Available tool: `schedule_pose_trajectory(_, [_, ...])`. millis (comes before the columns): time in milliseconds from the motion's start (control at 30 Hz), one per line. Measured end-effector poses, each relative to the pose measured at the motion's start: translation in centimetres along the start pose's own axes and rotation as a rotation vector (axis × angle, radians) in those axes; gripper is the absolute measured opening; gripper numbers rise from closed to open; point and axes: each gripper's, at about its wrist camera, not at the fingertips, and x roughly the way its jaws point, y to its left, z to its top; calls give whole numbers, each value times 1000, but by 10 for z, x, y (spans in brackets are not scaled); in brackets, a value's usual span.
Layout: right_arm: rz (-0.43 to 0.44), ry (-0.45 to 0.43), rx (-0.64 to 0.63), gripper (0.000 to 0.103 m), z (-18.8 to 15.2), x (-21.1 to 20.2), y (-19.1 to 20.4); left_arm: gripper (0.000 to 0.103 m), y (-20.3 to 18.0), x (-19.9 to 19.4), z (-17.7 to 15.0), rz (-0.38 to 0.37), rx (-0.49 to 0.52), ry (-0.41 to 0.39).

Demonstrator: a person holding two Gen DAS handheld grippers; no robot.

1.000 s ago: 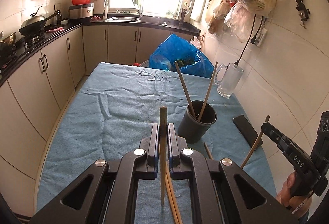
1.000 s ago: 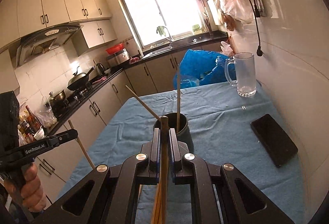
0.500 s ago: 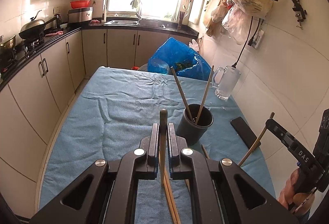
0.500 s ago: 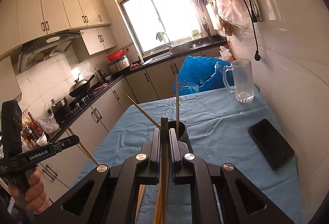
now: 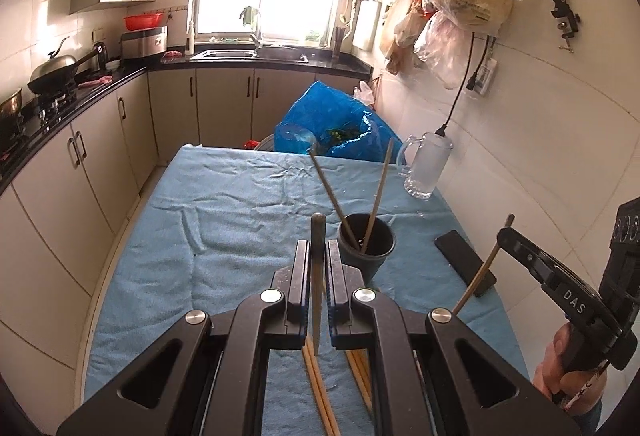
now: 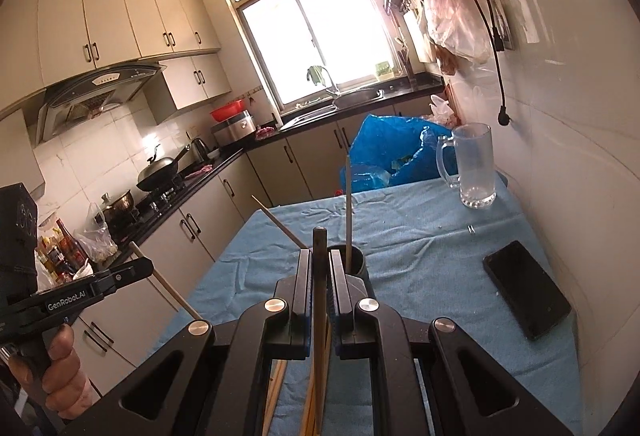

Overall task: Organize utensils
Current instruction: 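Lift the right gripper's chopstick above the holder while the left carries its own, then open the right gripper into the holder while the left gripper releases its chopstick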

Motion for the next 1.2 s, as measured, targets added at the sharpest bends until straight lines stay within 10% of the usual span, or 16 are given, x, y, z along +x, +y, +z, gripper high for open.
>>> schedule_pose_trajectory(700, [19, -151, -18, 8, 100, 8, 8, 7, -39, -14, 95, -57, 41, -136])
schedule_pose_trajectory(1200, [-42, -130, 1, 8, 110, 83, -8, 7, -29, 78, 108, -72, -51, -40])
